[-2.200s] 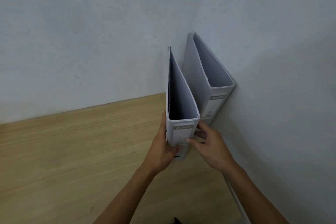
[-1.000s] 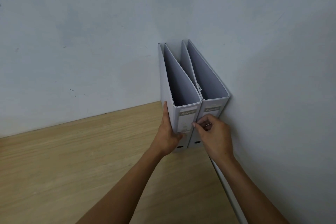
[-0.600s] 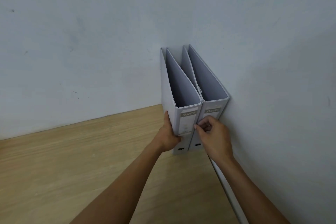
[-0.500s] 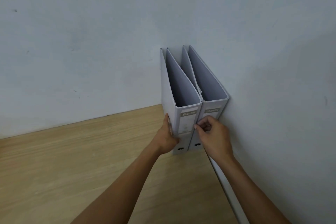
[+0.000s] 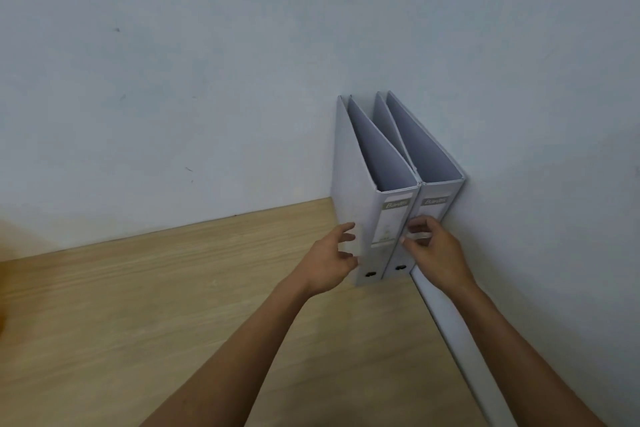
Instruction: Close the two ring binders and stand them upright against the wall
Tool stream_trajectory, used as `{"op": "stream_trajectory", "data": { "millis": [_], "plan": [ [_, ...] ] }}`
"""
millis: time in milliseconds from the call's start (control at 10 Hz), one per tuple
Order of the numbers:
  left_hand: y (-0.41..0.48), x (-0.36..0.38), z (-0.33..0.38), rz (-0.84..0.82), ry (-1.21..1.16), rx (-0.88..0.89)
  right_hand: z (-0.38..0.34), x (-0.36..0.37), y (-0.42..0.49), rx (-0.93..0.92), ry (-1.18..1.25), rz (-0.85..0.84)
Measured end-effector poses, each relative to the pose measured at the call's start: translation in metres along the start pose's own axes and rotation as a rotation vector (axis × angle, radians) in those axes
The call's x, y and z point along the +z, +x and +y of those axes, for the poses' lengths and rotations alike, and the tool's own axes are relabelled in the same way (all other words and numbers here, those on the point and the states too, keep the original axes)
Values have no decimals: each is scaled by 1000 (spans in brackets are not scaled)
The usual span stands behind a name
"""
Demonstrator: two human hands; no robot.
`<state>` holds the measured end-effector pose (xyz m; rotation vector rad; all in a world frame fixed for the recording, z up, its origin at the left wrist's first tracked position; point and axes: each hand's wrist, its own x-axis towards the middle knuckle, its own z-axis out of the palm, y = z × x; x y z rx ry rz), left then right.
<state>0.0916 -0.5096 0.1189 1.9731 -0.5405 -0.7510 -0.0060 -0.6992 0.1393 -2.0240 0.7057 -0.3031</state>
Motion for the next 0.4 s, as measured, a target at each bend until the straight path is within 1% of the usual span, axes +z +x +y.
{"op": "stream_trajectory", "data": {
  "millis": [200, 400],
  "plan": [
    [-39, -38, -17, 25, -27, 37, -15, 16, -22, 103, -2, -38],
    [-74, -73, -51, 30, -92, 33, -26, 58, -54, 164, -48, -56]
  ]
}}
